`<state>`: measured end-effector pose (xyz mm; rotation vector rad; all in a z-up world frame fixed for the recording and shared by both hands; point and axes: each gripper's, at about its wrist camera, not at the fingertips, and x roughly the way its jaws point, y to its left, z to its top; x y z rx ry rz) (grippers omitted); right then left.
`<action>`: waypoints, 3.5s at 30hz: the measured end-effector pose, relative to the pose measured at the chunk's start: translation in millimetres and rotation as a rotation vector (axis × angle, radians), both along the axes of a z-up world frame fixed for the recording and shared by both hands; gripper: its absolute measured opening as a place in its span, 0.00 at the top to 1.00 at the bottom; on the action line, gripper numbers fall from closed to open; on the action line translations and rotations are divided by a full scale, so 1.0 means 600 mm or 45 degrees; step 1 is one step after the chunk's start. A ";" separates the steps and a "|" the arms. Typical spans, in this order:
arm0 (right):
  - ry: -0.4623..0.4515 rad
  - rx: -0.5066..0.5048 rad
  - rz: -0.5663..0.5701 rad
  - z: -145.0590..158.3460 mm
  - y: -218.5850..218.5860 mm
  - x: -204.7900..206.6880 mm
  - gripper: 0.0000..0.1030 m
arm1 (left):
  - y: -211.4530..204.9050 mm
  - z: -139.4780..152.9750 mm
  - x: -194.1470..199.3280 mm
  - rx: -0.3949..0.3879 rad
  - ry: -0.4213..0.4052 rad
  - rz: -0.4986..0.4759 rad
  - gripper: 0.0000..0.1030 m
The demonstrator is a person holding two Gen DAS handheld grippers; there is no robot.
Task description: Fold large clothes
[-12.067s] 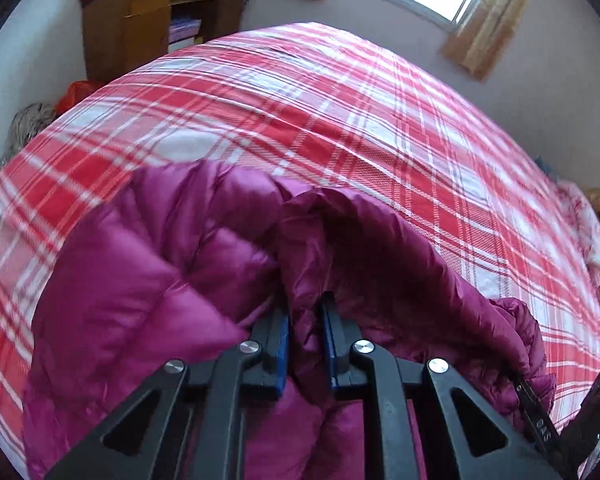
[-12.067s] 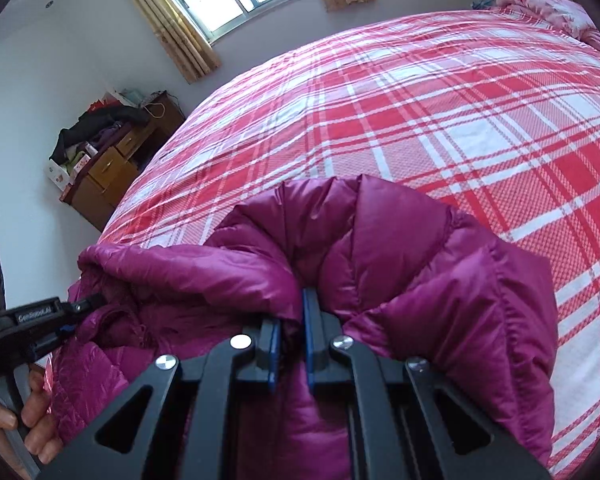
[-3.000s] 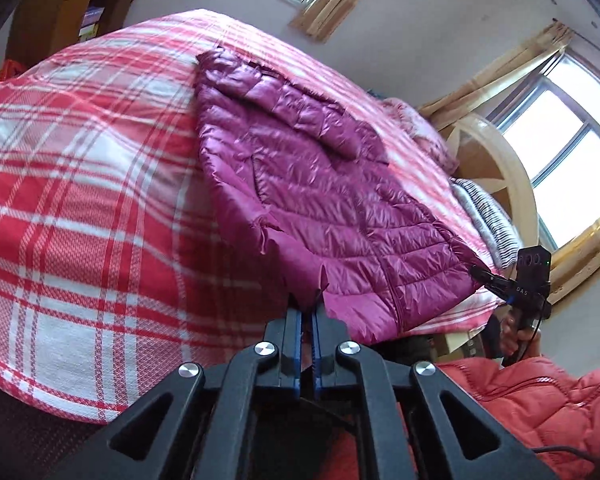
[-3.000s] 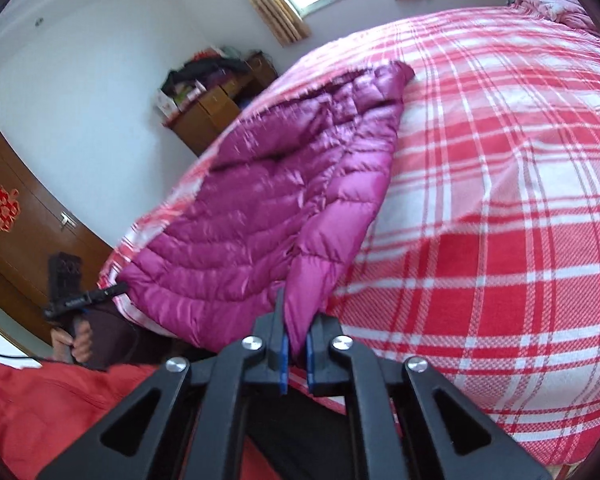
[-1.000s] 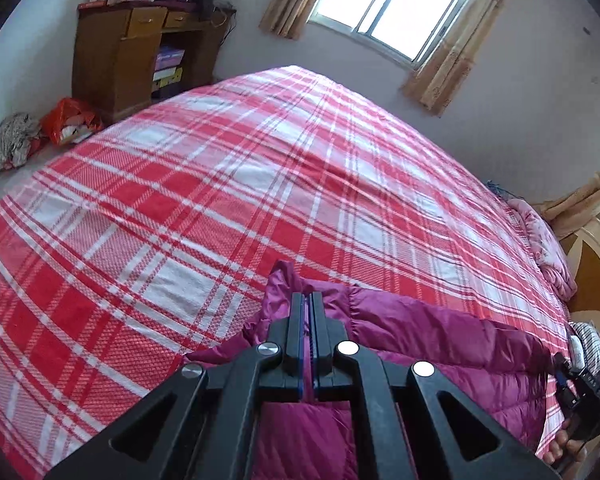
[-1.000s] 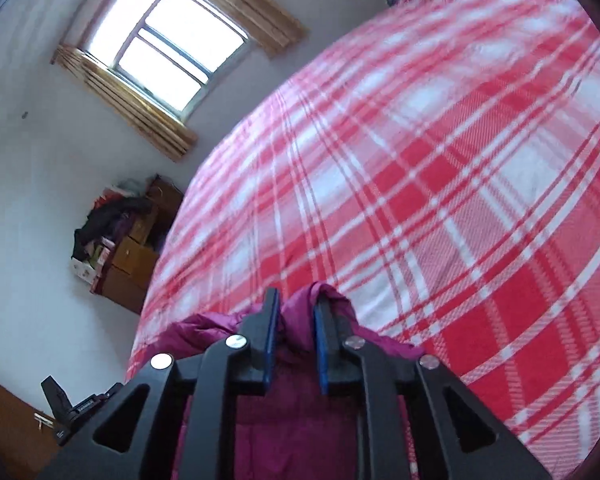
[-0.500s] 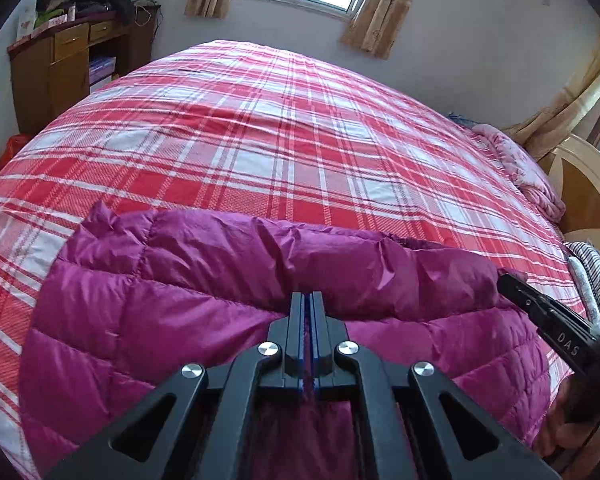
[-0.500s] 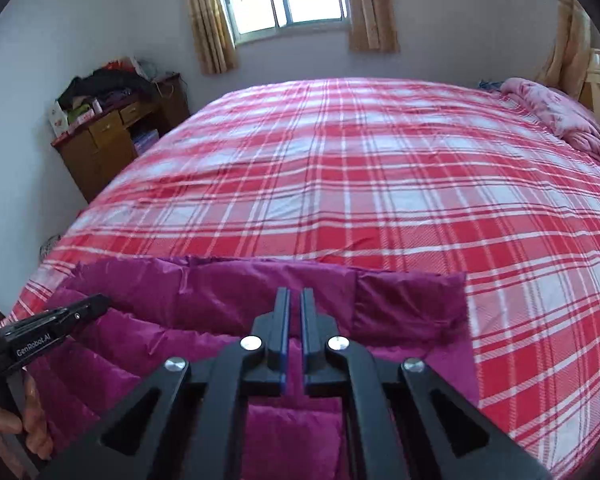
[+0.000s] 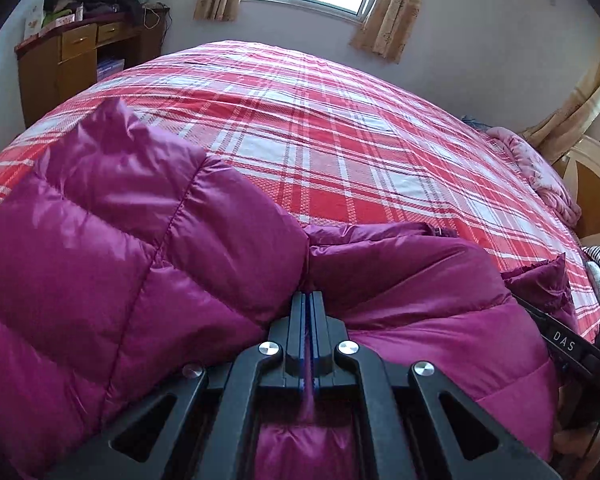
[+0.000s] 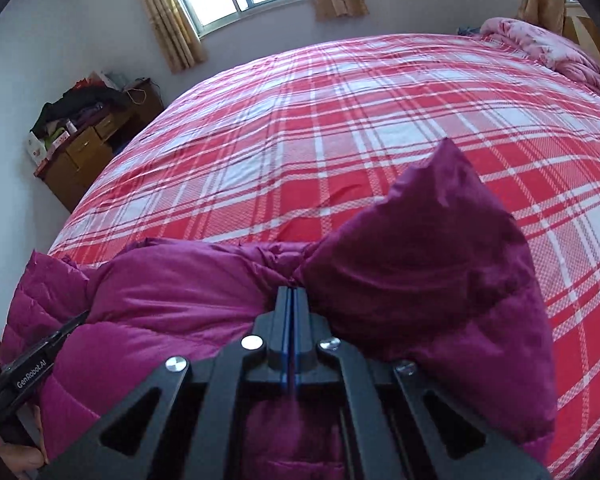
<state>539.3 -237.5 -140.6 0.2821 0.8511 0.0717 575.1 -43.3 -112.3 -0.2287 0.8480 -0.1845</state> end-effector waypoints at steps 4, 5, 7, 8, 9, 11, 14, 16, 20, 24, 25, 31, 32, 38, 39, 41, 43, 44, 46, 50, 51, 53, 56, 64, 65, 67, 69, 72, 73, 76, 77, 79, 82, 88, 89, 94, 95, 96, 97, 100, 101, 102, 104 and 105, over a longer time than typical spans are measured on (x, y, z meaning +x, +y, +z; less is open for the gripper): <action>0.026 -0.079 -0.007 0.002 0.011 0.007 1.00 | 0.001 -0.003 0.001 0.000 0.010 0.009 0.98; 0.048 -0.194 -0.012 0.010 0.029 0.008 1.00 | 0.001 -0.002 0.000 0.001 0.009 0.009 0.98; 0.015 -0.364 0.001 0.035 0.065 -0.008 0.96 | 0.004 -0.002 -0.001 -0.014 0.013 0.010 0.98; -0.038 -0.340 0.024 0.052 0.078 -0.025 0.95 | 0.007 -0.001 -0.002 -0.029 0.013 0.011 0.98; -0.073 -0.289 0.039 0.067 0.089 -0.043 0.95 | 0.011 -0.001 -0.004 -0.046 0.013 0.012 0.98; -0.098 -0.233 0.073 0.086 0.115 -0.069 0.95 | 0.020 -0.002 -0.007 -0.096 0.017 0.014 0.98; -0.115 -0.184 0.149 0.091 0.159 -0.091 0.95 | 0.023 0.005 -0.015 -0.091 0.040 0.014 0.98; -0.082 -0.149 0.164 0.074 0.176 -0.091 0.95 | 0.021 0.024 -0.033 -0.009 0.035 0.010 0.98; 0.007 -0.144 0.155 0.020 0.189 -0.072 0.95 | 0.056 0.062 -0.092 0.068 -0.008 0.056 0.98; -0.007 -0.199 0.163 0.003 0.199 -0.063 0.95 | 0.119 0.089 -0.147 0.059 -0.018 0.139 0.98; -0.010 -0.216 0.166 0.002 0.202 -0.062 0.95 | 0.131 0.095 -0.164 0.069 -0.042 0.162 0.98; -0.024 -0.261 0.163 0.003 0.208 -0.067 0.95 | 0.156 0.099 -0.250 0.051 -0.144 0.183 0.98; -0.024 -0.257 0.162 0.003 0.206 -0.067 0.95 | 0.159 0.095 -0.263 0.005 -0.150 0.200 0.98; -0.060 -0.266 0.129 0.042 0.207 -0.093 0.90 | 0.186 0.070 -0.310 -0.114 -0.071 0.222 0.98; -0.142 -0.212 0.131 0.061 0.206 -0.120 0.90 | 0.191 0.067 -0.320 -0.152 -0.072 0.223 0.98; -0.218 -0.199 0.185 0.081 0.220 -0.158 0.90 | 0.201 0.063 -0.344 -0.219 -0.096 0.252 0.98; -0.238 -0.223 0.221 0.084 0.238 -0.184 0.90 | 0.202 0.059 -0.364 -0.232 -0.125 0.275 0.98; -0.224 -0.219 0.223 0.079 0.244 -0.188 0.90 | 0.201 0.056 -0.371 -0.235 -0.135 0.282 0.98; -0.166 -0.190 0.223 0.058 0.246 -0.183 0.90 | 0.198 0.050 -0.381 -0.261 -0.135 0.301 0.97; -0.090 -0.167 0.254 0.004 0.248 -0.166 0.90 | 0.189 0.047 -0.406 -0.356 -0.159 0.330 0.75; -0.090 -0.160 0.255 0.003 0.247 -0.166 0.90 | 0.187 0.050 -0.416 -0.375 -0.189 0.334 0.58; -0.084 -0.151 0.257 0.002 0.244 -0.164 0.90 | 0.188 0.051 -0.440 -0.406 -0.261 0.374 0.38; -0.085 -0.138 0.257 0.001 0.241 -0.163 0.90 | 0.188 0.035 -0.453 -0.381 -0.287 0.497 0.13; -0.095 -0.179 0.256 0.000 0.254 -0.167 0.90 | 0.208 0.008 -0.352 -0.498 -0.092 0.560 0.13; -0.095 -0.184 0.255 0.000 0.256 -0.167 0.90 | 0.208 0.005 -0.335 -0.523 -0.060 0.560 0.13; -0.095 -0.193 0.255 -0.001 0.259 -0.167 0.90 | 0.207 -0.001 -0.316 -0.546 -0.060 0.591 0.13; -0.093 -0.191 0.254 -0.001 0.261 -0.167 0.90 | 0.203 -0.002 -0.306 -0.553 -0.121 0.583 0.13; -0.086 -0.176 0.255 -0.002 0.260 -0.164 0.90 | 0.194 -0.004 -0.295 -0.545 -0.141 0.561 0.37; -0.083 -0.173 0.255 -0.003 0.259 -0.164 0.90 | 0.186 -0.004 -0.289 -0.547 -0.142 0.529 0.42; -0.078 -0.151 0.256 -0.003 0.254 -0.161 0.90 | 0.173 0.015 -0.281 -0.514 -0.194 0.437 0.65; -0.076 -0.137 0.256 -0.004 0.252 -0.160 0.90 | 0.168 0.028 -0.281 -0.496 -0.216 0.404 0.70; -0.071 -0.112 0.258 -0.005 0.246 -0.159 0.90 | 0.154 0.056 -0.280 -0.454 -0.269 0.333 0.73; -0.064 -0.075 0.262 -0.007 0.237 -0.157 0.90 | 0.120 0.093 -0.281 -0.370 -0.341 0.221 0.74; -0.014 0.079 0.301 -0.011 0.206 -0.150 0.90 | 0.017 0.151 -0.277 -0.140 -0.450 -0.049 0.74; 0.007 0.114 0.324 -0.010 0.200 -0.147 0.90 | 0.000 0.157 -0.278 -0.105 -0.461 -0.095 0.74; 0.094 0.372 0.403 0.006 0.138 -0.141 0.90 | -0.054 0.166 -0.283 0.046 -0.503 -0.256 0.74; 0.074 0.400 0.379 0.015 0.114 -0.151 0.90 | -0.058 0.168 -0.278 0.063 -0.507 -0.276 0.74; 0.051 0.401 0.352 0.023 0.092 -0.161 0.90 | -0.064 0.169 -0.279 0.086 -0.511 -0.294 0.74; 0.032 0.393 0.331 0.030 0.072 -0.172 0.90 | -0.071 0.168 -0.279 0.109 -0.514 -0.311 0.74; -0.028 0.381 0.246 0.045 0.000 -0.210 0.90 | -0.101 0.164 -0.280 0.162 -0.530 -0.374 0.74; -0.038 0.374 0.209 0.047 -0.022 -0.221 0.90 | -0.111 0.161 -0.284 0.183 -0.536 -0.403 0.74; -0.054 0.362 0.154 0.048 -0.054 -0.235 0.89 | -0.126 0.156 -0.287 0.208 -0.539 -0.439 0.74; -0.080 0.344 0.067 0.050 -0.100 -0.257 0.85 | -0.153 0.149 -0.294 0.255 -0.544 -0.497 0.74; -0.087 0.345 0.031 0.051 -0.113 -0.269 0.85 | -0.171 0.141 -0.297 0.280 -0.544 -0.538 0.74</action>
